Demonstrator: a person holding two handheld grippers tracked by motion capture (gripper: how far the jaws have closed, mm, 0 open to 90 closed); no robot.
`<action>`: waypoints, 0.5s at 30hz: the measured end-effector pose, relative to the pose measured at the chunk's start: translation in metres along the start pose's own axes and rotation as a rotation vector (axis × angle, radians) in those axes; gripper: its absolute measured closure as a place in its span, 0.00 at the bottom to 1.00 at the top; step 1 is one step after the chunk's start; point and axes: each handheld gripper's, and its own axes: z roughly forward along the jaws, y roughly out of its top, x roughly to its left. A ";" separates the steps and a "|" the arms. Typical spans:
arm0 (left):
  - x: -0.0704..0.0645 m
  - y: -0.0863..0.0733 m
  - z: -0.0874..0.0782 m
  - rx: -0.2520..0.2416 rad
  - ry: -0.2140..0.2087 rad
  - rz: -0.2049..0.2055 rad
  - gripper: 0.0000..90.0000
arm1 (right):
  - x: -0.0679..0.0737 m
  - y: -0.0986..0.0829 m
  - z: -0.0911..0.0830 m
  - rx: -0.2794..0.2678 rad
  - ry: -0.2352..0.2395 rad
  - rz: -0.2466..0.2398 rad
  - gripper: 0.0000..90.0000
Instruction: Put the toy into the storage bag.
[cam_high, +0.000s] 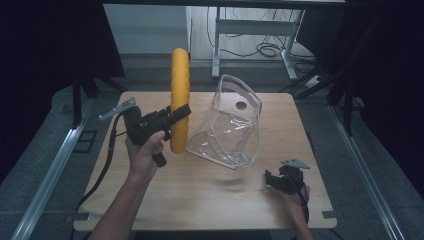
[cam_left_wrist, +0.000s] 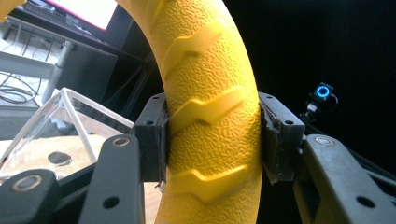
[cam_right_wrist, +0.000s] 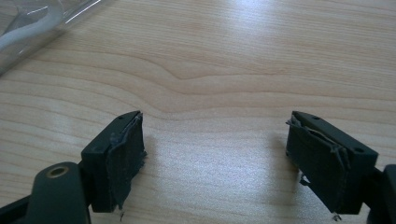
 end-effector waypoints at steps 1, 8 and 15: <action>0.000 0.000 0.001 -0.006 0.006 0.003 0.56 | 0.000 0.000 0.000 0.000 -0.001 0.001 0.21; 0.000 -0.002 0.009 -0.041 0.024 -0.002 0.56 | 0.000 0.000 0.000 -0.001 0.000 -0.004 0.21; -0.006 0.003 0.020 -0.072 0.033 0.021 0.56 | -0.001 0.000 0.000 -0.001 -0.003 -0.004 0.21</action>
